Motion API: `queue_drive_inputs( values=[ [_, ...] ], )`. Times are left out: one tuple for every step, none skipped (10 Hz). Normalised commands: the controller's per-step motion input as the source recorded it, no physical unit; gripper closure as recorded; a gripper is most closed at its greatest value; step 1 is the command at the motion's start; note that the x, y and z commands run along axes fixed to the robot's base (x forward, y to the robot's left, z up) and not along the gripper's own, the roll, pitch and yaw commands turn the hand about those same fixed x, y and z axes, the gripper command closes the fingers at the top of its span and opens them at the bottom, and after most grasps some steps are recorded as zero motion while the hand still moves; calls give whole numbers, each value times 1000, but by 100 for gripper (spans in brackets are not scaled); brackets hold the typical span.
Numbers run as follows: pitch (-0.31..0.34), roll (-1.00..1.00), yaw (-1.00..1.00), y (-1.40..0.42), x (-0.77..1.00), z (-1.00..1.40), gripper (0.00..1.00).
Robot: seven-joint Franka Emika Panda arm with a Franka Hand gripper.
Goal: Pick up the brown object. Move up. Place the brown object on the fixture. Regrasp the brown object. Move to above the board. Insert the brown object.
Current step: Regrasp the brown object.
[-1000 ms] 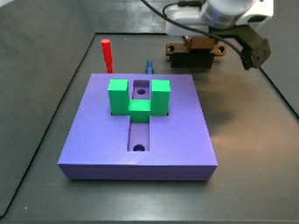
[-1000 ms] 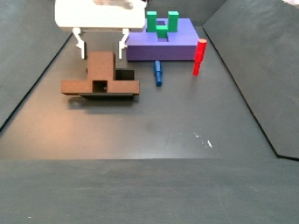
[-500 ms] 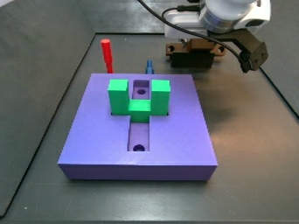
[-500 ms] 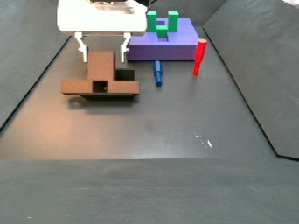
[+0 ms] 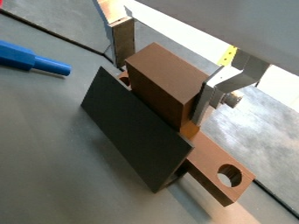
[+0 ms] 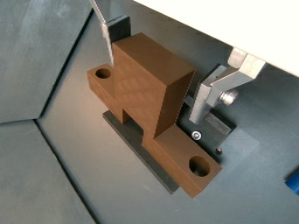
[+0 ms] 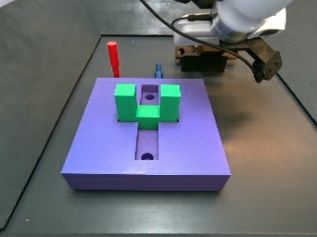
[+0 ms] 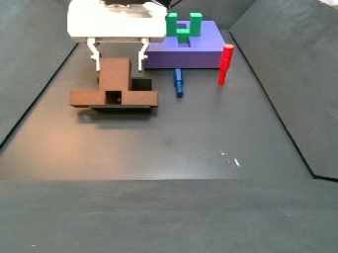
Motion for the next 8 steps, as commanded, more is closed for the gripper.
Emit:
queue_drive_inputs(
  values=[
    [37, 151, 66, 0, 77, -94, 0],
    [26, 143, 26, 0, 29, -80, 0],
    [31, 186, 0, 0, 26, 0, 0],
    [0, 0, 0, 0, 0, 0, 0],
    [0, 0, 0, 0, 0, 0, 100],
    [0, 0, 0, 0, 0, 0, 100],
    [0, 0, 0, 0, 0, 0, 100],
    [0, 0, 0, 0, 0, 0, 100]
  ],
)
